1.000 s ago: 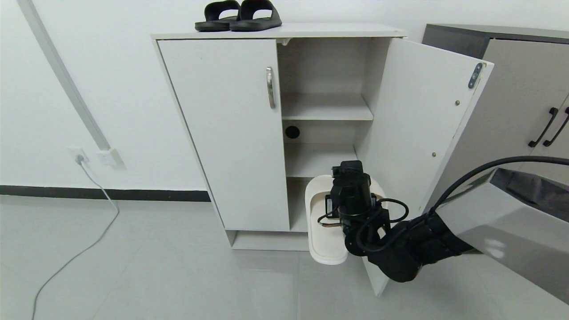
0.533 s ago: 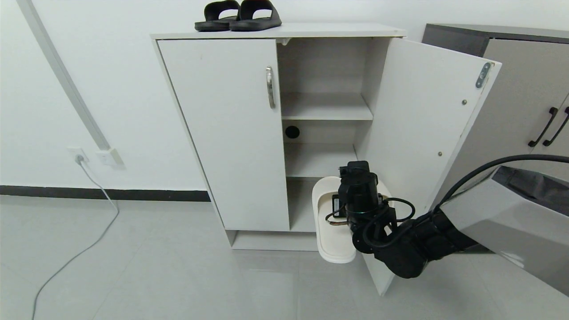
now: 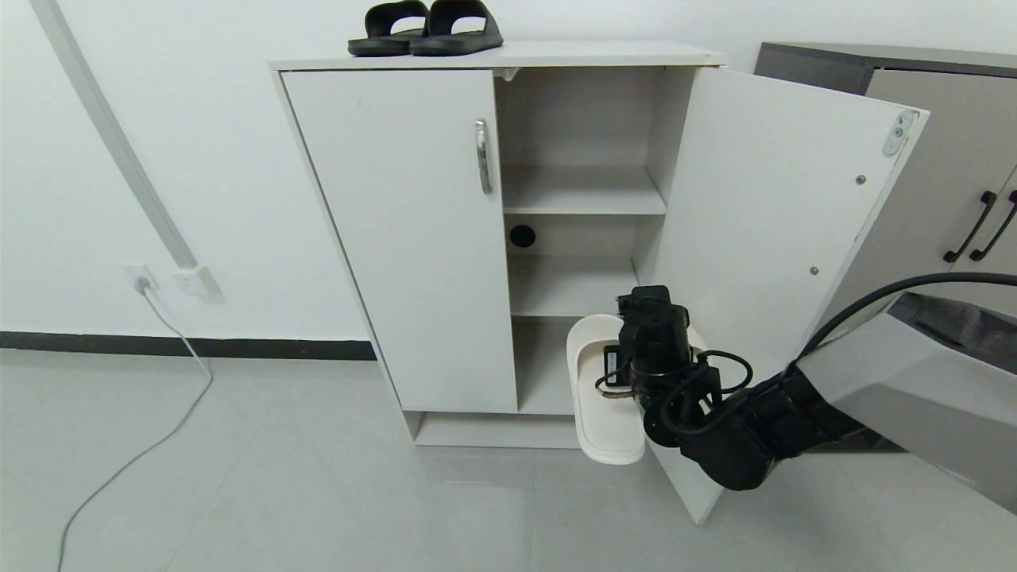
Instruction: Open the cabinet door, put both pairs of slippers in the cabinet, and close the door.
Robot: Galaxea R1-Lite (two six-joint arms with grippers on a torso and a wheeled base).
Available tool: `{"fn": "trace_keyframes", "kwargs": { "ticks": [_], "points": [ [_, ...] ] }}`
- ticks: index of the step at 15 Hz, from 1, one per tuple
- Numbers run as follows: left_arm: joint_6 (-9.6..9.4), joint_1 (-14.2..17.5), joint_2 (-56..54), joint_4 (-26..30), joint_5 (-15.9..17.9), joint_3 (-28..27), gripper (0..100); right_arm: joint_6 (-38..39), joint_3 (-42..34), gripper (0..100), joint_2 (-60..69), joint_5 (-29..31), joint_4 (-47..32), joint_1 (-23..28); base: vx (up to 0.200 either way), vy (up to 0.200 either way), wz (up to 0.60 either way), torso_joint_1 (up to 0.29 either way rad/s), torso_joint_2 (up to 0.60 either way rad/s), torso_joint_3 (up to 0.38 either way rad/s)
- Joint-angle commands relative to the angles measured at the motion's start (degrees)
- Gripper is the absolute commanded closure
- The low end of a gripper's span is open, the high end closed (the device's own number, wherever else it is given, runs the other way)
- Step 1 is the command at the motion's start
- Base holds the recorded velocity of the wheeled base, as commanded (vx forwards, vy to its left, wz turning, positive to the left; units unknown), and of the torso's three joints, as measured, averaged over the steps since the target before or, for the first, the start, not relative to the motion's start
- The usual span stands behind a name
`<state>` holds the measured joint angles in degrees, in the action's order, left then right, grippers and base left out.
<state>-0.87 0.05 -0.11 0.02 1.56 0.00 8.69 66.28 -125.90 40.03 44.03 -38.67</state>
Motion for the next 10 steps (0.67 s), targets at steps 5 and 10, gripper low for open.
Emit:
{"fn": "trace_keyframes", "kwargs": {
  "ticks": [5,10],
  "points": [
    [-0.10,0.0,0.1,0.0,0.0,0.0,100,-1.3,-1.2,100,0.4,-1.9,2.2,2.3,0.000,0.000,0.00,0.000,0.00,0.000],
    [-0.10,0.0,0.1,0.0,0.0,0.0,100,-1.3,-1.5,100,0.4,-2.2,2.3,2.6,0.000,0.000,0.00,0.000,0.00,0.000]
  ]
}}
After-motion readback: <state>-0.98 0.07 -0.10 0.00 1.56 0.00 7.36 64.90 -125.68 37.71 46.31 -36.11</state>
